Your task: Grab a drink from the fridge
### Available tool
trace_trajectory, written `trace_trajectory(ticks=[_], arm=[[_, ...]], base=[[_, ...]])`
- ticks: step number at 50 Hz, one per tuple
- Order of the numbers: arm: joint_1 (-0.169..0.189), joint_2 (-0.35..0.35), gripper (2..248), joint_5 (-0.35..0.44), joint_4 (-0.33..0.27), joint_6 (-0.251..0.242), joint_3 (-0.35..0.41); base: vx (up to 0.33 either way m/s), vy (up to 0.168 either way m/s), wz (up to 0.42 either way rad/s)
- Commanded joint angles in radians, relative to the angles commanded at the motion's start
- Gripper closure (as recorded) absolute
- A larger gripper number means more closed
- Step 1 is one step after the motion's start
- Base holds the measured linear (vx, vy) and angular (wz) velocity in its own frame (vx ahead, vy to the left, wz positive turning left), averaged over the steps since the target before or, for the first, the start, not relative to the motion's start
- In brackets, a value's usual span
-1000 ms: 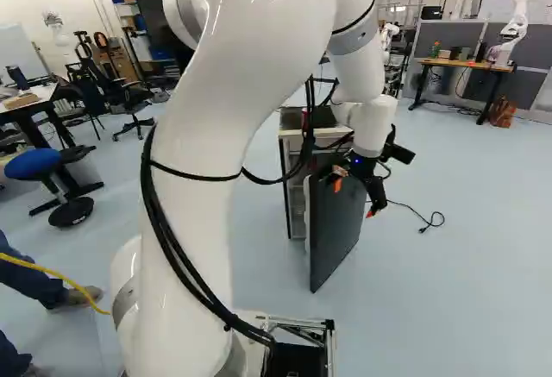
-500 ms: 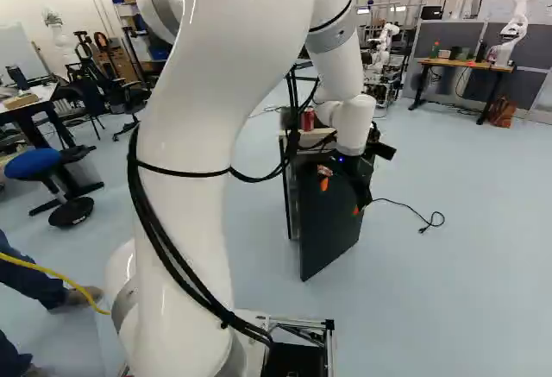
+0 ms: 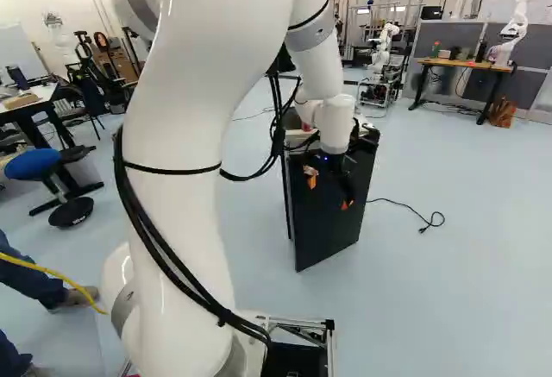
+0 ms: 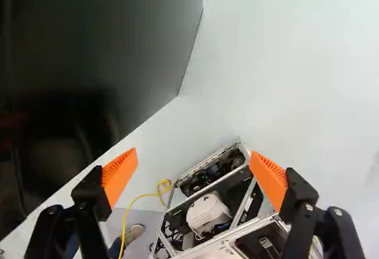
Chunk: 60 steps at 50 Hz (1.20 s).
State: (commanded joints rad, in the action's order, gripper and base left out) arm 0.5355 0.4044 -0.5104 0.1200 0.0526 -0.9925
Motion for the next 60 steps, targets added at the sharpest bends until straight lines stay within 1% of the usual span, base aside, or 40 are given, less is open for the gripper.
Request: trace_trajectory(ticks=[15,28,43,60], arm=[[-0.055,-0.022,3,0.051,0.0,0.0,0.032],[-0.106,-0.03,3,0.097,0.0,0.0,0.043],[-0.169,0.016,3,0.152,0.0,0.0,0.024],[-0.237,0.042,3,0.216,0.0,0.0,-0.005]], base=[[0.0,0.0,0.0],[0.0,0.0,0.0],[0.0,0.0,0.0],[0.0,0.0,0.0]])
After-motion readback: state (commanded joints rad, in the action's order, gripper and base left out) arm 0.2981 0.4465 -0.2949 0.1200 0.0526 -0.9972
